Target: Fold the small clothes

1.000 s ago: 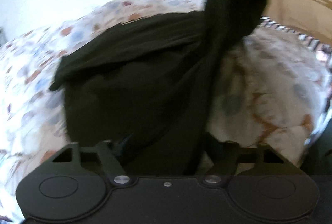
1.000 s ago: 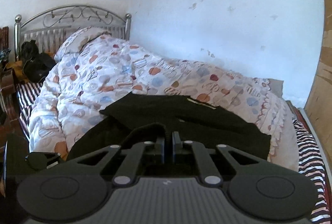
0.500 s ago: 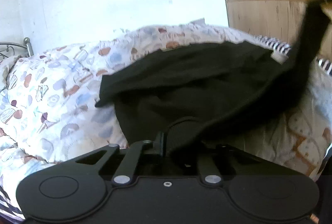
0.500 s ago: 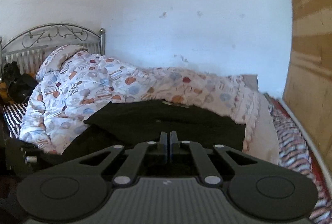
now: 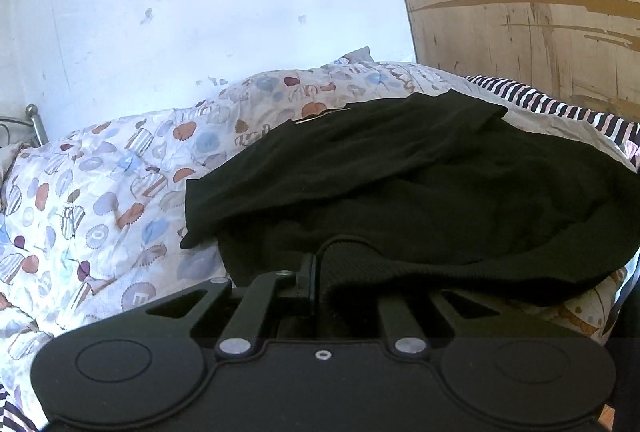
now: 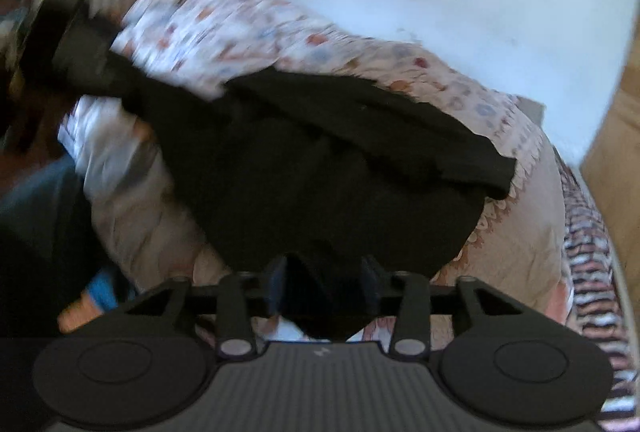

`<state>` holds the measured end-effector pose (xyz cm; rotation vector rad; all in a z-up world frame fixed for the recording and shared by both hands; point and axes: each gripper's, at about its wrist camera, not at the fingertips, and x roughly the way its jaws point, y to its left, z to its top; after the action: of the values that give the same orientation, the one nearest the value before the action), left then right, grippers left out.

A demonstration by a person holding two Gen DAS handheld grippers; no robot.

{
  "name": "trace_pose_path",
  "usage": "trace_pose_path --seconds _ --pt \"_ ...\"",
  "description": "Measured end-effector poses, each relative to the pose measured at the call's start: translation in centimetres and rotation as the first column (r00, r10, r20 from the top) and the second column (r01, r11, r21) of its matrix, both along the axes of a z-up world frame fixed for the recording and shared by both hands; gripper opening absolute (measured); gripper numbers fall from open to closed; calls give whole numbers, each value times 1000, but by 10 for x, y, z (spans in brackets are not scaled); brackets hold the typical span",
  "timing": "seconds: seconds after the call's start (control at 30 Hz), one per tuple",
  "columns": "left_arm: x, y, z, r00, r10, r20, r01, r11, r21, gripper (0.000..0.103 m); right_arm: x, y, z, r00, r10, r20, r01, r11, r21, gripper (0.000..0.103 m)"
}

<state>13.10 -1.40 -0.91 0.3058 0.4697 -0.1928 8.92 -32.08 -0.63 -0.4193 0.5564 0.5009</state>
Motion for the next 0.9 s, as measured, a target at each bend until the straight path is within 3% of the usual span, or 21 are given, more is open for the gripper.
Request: trace_pose_path --seconds 0.17,0.3,0.37,0.43,0.5,0.53,0.57,0.7,0.9 --pt "5 1 2 1000 7 -10 -7 1000 -9 7 -13 19 -20 996 85 14 -82 982 -168 68" --pt "10 3 6 1000 13 -11 -13 1000 -23 7 -22 36 -45 989 135 66 -102 926 -363 66" --pt "11 4 9 1000 13 -8 -14 999 -33 7 -24 42 -55 985 135 104 -77 898 -433 44" --pt "10 5 11 1000 14 -1 -14 999 -42 7 -27 45 -63 980 133 148 -47 878 -477 42" --pt "7 5 14 1000 16 9 -15 999 -42 7 -34 47 -69 967 162 195 -40 856 -516 32" --pt "5 5 15 1000 15 14 -14 999 -43 6 -38 47 -71 959 183 218 -38 841 -540 14" --pt "2 6 17 1000 15 22 -14 999 -44 6 -43 48 -74 949 202 242 -34 828 -560 3" --pt "-13 10 25 998 17 52 -15 999 -34 6 -54 43 -64 930 174 325 21 855 -518 3" --pt "-40 18 40 994 18 109 -14 999 -38 5 -62 34 -21 880 94 466 116 909 -401 2"
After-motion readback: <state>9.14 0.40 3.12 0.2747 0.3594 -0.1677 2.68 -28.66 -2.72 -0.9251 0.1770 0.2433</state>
